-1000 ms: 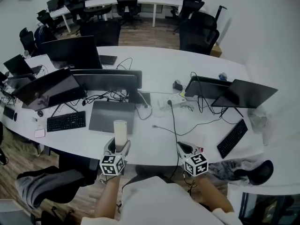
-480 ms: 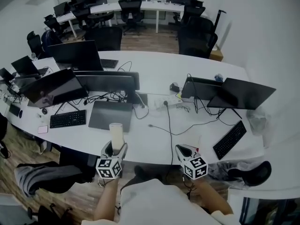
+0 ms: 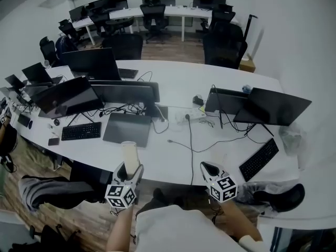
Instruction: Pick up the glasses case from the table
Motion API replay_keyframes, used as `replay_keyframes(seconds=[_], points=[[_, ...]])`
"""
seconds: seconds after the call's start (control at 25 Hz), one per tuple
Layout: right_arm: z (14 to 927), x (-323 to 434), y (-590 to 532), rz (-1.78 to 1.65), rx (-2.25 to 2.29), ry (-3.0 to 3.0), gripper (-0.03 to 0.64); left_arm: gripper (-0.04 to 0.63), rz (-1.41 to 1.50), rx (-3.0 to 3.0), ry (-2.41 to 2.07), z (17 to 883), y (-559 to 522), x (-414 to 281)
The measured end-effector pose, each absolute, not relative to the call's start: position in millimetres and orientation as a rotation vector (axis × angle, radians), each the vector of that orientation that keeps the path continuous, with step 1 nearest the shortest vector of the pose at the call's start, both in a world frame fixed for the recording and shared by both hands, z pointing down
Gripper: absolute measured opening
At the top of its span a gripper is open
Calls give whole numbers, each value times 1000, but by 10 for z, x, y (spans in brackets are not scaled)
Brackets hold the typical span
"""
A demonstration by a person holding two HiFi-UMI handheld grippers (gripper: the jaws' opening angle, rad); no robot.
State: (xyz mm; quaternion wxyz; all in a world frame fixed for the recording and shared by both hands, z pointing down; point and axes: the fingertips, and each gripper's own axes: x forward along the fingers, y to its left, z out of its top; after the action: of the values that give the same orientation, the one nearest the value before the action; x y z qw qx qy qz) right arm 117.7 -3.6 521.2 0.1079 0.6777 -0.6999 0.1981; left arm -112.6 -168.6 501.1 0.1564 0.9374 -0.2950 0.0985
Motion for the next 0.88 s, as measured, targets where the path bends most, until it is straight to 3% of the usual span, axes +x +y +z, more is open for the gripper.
replay_keyframes(seconds=[0.88], points=[[4551, 1145, -402, 278, 2072, -2049, -2, 298, 11, 2899, -805, 4214, -2044, -1521]])
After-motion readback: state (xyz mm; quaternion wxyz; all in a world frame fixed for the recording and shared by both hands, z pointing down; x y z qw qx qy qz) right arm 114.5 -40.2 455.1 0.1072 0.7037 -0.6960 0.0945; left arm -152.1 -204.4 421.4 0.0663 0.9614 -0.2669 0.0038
